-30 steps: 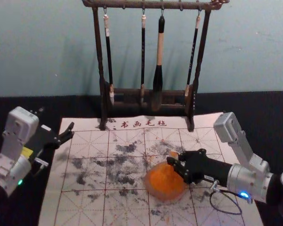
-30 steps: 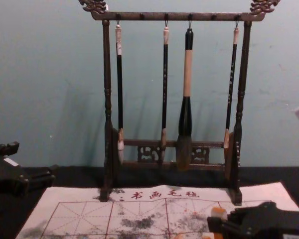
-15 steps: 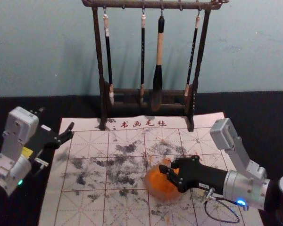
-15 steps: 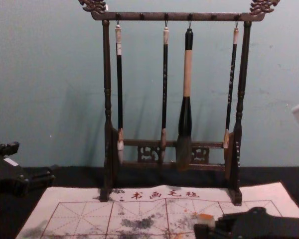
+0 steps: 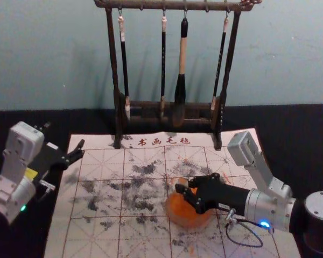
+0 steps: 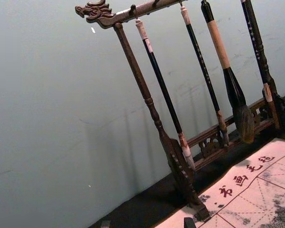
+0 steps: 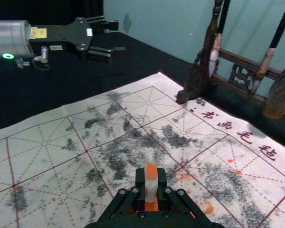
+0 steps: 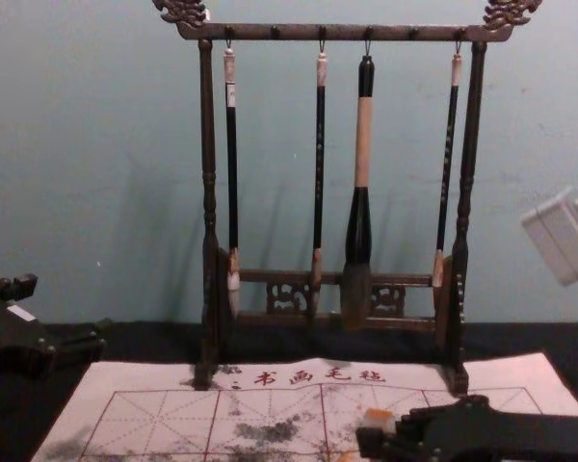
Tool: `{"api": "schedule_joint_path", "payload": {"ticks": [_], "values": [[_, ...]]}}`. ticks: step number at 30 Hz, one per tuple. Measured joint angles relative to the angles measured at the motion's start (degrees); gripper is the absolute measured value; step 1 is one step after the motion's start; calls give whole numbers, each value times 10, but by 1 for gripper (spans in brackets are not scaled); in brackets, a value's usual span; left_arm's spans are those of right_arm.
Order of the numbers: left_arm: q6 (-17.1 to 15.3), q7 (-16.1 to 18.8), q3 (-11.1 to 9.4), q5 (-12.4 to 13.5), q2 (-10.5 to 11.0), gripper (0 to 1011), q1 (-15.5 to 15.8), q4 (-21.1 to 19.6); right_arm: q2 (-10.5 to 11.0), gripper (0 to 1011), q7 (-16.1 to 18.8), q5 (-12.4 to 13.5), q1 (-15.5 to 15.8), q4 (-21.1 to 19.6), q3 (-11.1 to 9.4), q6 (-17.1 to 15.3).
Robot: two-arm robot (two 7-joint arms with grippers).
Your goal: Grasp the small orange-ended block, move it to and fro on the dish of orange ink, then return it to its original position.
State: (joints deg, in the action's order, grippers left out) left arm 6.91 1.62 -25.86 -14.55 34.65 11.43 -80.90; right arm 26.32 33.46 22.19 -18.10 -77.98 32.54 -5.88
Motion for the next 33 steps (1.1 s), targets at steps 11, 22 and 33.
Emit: {"api": "schedule_joint_path", "payload": {"ticks": [11, 22, 33], "values": [[0, 0, 0, 0, 0, 1001, 0, 0, 6, 86, -13, -1, 3, 1, -18, -2], [0, 0, 0, 0, 0, 1001, 0, 0, 28, 86, -6, 26, 35, -42, -38, -7], [0, 0, 0, 0, 0, 1001, 0, 0, 49, 86, -43, 41, 69, -91, -76, 9]]}}
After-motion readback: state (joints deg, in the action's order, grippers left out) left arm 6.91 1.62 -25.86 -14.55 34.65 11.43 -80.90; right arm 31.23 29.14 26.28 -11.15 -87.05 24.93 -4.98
